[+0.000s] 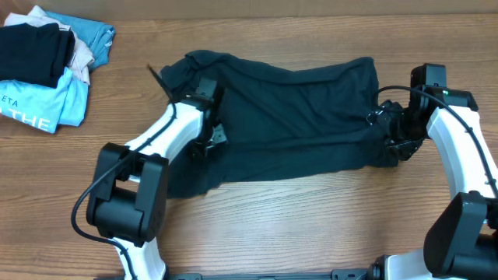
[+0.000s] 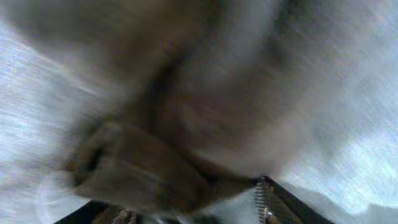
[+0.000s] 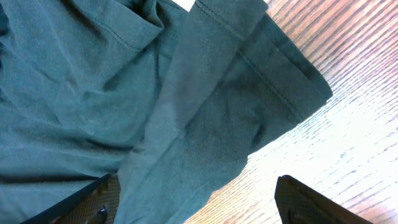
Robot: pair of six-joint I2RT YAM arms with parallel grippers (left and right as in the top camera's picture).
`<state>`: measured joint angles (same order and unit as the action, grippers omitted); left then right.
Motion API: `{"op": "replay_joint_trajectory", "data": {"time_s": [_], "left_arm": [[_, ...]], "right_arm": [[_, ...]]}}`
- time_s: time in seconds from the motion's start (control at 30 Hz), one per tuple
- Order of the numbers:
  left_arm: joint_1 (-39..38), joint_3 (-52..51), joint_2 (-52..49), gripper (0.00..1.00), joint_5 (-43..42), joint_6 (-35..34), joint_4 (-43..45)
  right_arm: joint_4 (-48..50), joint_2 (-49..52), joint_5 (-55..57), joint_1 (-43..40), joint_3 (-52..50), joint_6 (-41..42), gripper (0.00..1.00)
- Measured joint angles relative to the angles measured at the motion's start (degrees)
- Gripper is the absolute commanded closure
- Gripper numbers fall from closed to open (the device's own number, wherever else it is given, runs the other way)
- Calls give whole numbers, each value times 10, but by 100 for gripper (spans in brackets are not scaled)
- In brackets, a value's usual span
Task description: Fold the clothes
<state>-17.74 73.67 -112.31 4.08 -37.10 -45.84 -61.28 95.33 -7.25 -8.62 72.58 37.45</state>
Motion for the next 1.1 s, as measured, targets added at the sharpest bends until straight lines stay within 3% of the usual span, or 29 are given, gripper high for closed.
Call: {"op": "replay_joint_trajectory", "data": {"time_s": [0.17,0.3,0.37,0.43,0.5,0.53,0.57,0.7,0.8,1.0,1.07,1.1], "left_arm": [[46,0,0,36,38,9,0],[75,2,0,52,50,17,-24],[80,22,0,53,49,23,-76],[77,56,6,51,48,24,-126],[67,79,30,53,32,24,-176],[58,85,50,63,12,24,-195],[48,88,64,73,-6,24,-204],[-16,73,81,74,-90,21,-200],[-56,23,80,73,-122,6,-158],[-54,-37,67,75,-133,-5,-88],[-49,-40,56,80,-133,-5,-84],[-49,-40,46,81,-134,-7,-79]], "right_arm": [[17,0,0,49,0,0,16],[35,0,0,97,0,-18,16],[38,0,0,125,0,-32,21],[40,0,-1,146,0,-43,50],[38,0,-2,158,0,-51,72],[38,0,-3,161,0,-55,81],[38,0,-2,162,0,-60,84],[47,32,15,162,0,-60,89],[59,87,34,162,-1,-60,86],[88,102,63,161,-2,-71,86],[91,102,73,158,-2,-73,96],[92,102,75,155,-2,-74,96]]}}
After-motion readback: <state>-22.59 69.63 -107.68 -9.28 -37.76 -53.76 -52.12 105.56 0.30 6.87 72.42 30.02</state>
